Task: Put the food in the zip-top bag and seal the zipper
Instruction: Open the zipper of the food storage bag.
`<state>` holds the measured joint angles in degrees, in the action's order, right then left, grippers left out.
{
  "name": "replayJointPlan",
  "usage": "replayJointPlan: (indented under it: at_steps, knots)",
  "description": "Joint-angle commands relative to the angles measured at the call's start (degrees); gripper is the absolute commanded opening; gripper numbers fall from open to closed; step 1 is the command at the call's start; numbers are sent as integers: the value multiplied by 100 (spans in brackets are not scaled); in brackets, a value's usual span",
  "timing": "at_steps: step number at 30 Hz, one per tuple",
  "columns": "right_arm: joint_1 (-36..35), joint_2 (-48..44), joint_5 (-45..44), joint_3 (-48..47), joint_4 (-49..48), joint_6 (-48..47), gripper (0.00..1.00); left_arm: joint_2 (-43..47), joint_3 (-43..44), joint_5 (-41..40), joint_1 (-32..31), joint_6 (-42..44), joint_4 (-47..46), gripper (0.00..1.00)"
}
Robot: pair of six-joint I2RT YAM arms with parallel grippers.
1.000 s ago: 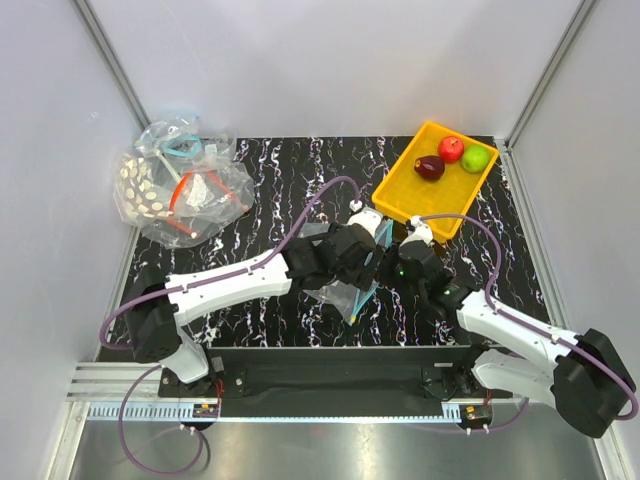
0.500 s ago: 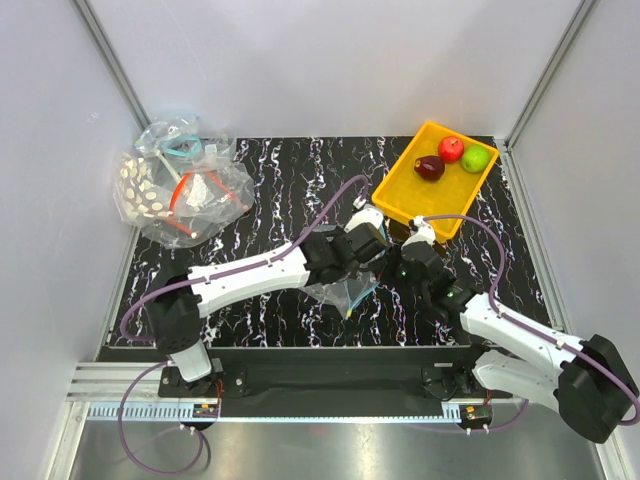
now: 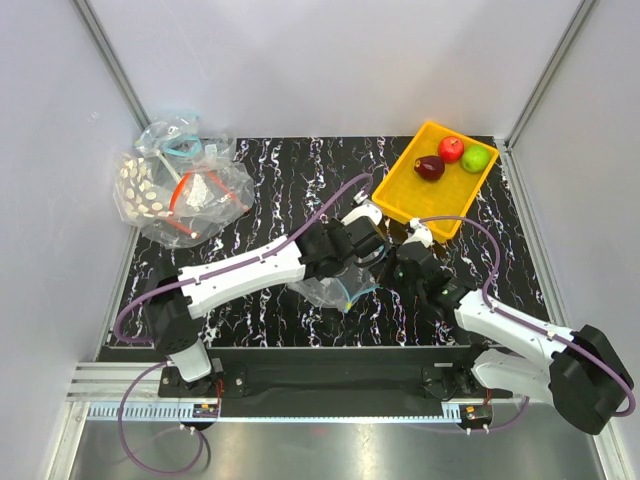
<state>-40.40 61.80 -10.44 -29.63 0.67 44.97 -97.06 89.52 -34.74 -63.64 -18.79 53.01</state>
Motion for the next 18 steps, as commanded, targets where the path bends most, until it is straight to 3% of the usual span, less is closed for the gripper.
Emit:
replayJointPlan:
  at_steps: [1,6,9,14,16,18]
  knots:
    - [-38,-71,-73,-157,-199,-59,3,292,-276,-200,36,130,-142,29]
    - [-73,-133,-55,-227,-146,-111,2,126,-540,-595,53,-108,-11,45]
    - [-73,-46,-2,-350,-93,-199,3,160,-663,-456,97,-99,-98,46]
    - [-73,104,147,-281,-304,-164,13,442,-699,-59,194,76,-292,8]
    - [-73,122,200,-263,-348,-190,22,555,-690,11,229,121,-335,0]
    - [-73,104,270,-289,-287,-322,33,626,-646,168,246,243,-362,0]
